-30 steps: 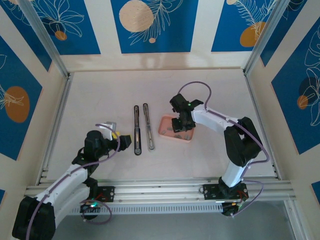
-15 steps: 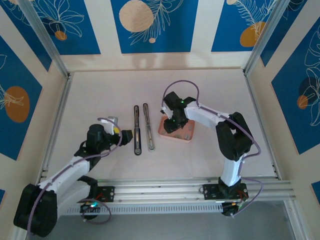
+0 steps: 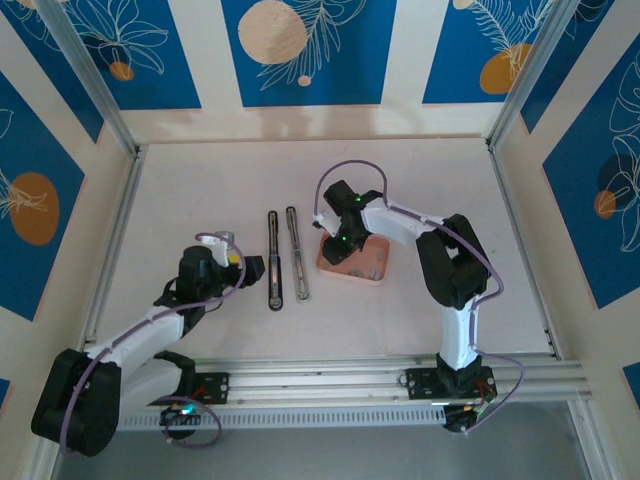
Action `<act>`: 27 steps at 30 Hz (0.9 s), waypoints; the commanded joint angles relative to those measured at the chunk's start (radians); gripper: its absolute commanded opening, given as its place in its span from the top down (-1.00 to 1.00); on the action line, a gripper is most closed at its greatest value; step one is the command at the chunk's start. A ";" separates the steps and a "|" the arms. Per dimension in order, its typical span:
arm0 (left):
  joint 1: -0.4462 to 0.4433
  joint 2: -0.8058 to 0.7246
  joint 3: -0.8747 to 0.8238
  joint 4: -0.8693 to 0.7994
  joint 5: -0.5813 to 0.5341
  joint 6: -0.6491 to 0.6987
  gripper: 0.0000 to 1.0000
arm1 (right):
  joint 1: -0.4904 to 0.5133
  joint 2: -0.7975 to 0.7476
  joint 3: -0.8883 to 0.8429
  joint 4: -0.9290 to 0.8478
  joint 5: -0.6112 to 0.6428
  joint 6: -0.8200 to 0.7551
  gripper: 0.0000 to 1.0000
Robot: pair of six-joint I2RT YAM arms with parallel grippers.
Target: Load the staples into the stapler
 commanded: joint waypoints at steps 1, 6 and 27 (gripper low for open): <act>-0.008 0.008 0.030 0.019 -0.018 -0.022 -0.64 | -0.005 0.029 0.032 0.000 -0.035 -0.031 0.10; -0.010 -0.006 0.020 0.027 -0.032 -0.027 -0.64 | -0.007 0.050 0.041 -0.002 -0.008 -0.040 0.10; -0.010 -0.013 0.018 0.009 -0.037 -0.017 -0.62 | -0.023 0.103 0.064 -0.006 0.066 0.006 0.60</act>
